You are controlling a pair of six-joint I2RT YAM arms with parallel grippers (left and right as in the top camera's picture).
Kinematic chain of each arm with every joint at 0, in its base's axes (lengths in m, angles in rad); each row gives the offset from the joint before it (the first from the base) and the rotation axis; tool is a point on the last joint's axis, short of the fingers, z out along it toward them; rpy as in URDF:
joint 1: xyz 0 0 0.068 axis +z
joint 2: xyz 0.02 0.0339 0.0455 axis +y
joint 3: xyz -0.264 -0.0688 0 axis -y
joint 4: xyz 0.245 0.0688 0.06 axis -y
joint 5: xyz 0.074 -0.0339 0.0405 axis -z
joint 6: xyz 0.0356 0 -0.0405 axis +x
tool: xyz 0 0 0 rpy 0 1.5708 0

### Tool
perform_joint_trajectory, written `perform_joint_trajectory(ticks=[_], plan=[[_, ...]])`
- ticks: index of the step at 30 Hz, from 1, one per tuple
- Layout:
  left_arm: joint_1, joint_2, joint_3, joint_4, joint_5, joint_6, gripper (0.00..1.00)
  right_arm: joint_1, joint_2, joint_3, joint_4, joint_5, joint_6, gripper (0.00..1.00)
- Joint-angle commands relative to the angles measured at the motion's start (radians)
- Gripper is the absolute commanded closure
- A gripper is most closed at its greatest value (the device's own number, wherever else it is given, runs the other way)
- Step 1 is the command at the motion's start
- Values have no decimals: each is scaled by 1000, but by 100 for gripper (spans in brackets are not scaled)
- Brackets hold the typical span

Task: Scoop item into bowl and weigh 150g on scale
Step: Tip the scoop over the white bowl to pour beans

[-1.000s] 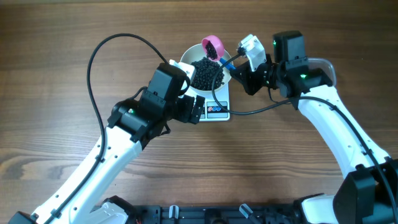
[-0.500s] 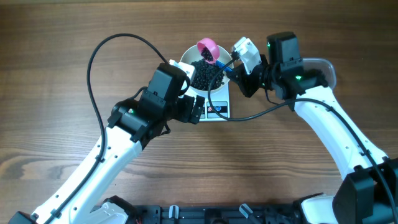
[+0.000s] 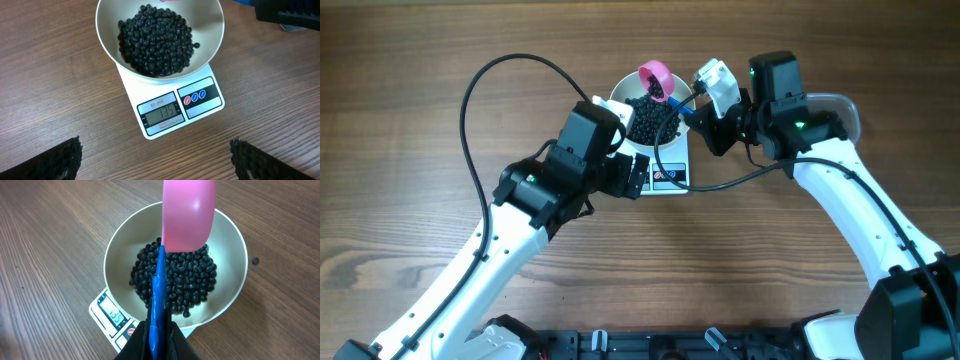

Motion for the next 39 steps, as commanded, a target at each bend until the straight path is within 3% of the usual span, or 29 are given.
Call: perform_joint_trajectory(ticks=[1, 12, 25, 32, 39], plan=[[2, 8, 14, 2, 8, 11, 0, 2, -24, 5, 2, 6, 13, 96], [2, 7, 14, 2, 8, 11, 0, 2, -24, 5, 0, 43, -153, 96], [2, 8, 14, 2, 8, 11, 0, 3, -24, 5, 0, 68, -145, 96], [2, 7, 14, 2, 8, 11, 0, 3, -24, 5, -1, 58, -23, 96], [2, 8, 14, 2, 8, 11, 0, 3, -24, 5, -1, 40, -18, 96]])
